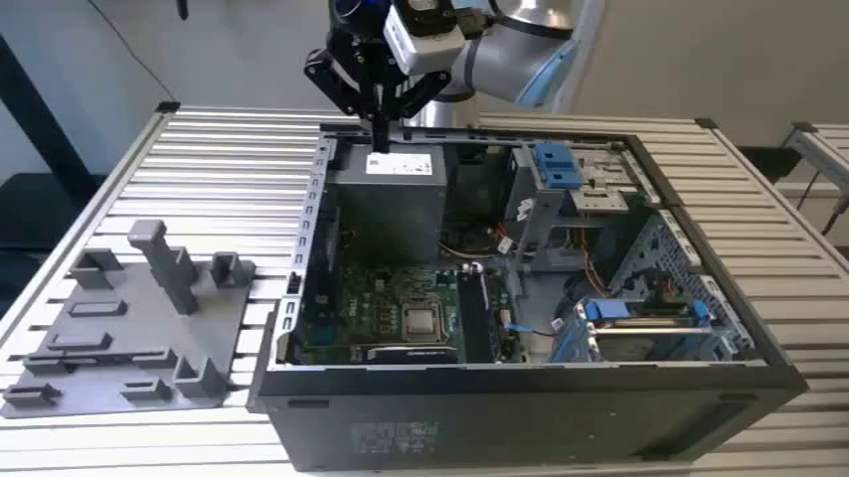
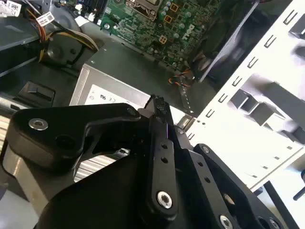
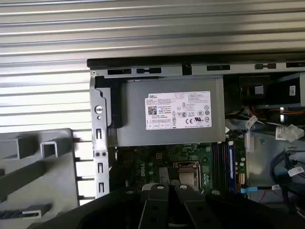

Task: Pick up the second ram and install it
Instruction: 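Reach for the second ram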

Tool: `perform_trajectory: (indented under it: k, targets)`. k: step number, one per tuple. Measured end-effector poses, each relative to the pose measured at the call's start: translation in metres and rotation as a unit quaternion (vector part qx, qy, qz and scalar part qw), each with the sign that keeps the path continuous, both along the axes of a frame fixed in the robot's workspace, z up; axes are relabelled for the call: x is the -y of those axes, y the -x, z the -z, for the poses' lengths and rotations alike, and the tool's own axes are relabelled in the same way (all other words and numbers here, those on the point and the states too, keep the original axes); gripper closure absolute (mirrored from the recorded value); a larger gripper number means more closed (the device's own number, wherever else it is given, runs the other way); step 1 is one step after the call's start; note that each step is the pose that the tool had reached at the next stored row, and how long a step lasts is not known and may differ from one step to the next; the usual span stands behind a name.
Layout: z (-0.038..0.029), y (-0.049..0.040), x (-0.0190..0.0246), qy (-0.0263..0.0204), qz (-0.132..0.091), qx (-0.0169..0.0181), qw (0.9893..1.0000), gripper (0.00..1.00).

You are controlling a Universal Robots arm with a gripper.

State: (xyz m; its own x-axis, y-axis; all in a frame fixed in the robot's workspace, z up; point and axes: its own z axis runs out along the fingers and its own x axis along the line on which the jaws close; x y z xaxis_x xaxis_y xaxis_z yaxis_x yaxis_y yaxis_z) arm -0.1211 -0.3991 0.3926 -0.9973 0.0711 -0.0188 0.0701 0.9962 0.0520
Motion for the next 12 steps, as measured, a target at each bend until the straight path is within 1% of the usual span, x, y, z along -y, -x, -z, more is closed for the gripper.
perform_trajectory:
  k: [12]
  targets:
    - [0.0000,0.0005,0.0000,-0.0007,0.000,0.0000,1.0000,0.89]
